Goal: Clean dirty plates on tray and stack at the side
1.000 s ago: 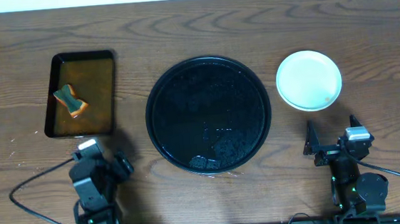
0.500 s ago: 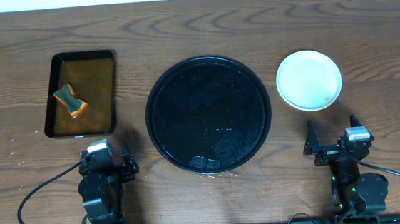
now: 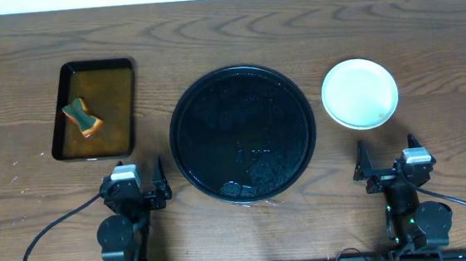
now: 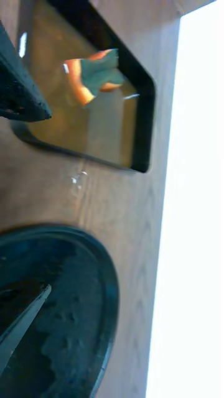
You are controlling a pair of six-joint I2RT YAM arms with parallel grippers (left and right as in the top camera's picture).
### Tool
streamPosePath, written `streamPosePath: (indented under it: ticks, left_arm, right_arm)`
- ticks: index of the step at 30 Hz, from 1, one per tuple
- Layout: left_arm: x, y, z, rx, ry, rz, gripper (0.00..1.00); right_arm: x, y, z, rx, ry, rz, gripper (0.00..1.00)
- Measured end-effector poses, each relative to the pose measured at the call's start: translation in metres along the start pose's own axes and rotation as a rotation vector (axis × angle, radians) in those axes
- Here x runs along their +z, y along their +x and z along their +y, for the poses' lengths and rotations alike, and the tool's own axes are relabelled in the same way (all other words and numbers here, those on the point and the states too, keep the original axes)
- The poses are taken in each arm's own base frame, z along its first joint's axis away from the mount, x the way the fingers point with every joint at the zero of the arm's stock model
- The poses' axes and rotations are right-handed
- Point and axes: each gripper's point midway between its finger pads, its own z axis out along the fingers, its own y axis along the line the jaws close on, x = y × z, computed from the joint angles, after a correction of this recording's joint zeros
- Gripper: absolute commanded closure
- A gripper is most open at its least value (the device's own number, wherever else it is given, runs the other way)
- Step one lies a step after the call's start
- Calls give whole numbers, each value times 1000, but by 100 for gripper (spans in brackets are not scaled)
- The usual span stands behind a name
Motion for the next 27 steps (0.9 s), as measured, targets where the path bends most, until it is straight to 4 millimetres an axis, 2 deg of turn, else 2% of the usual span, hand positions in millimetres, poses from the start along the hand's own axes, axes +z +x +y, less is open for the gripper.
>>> streamPosePath:
  ticks: [4,10,27]
  left_arm:
    - [-4,-13,-3,0,11,-60,19]
    - [-5,-13,-8,4,35,-61,19]
    - [-5,-13,-9,45,36,-61,19]
  right_arm:
    - [0,0,0,0,0,0,1]
    - [0,0,0,0,0,1,1]
    - [0,0,0,0,0,1,1]
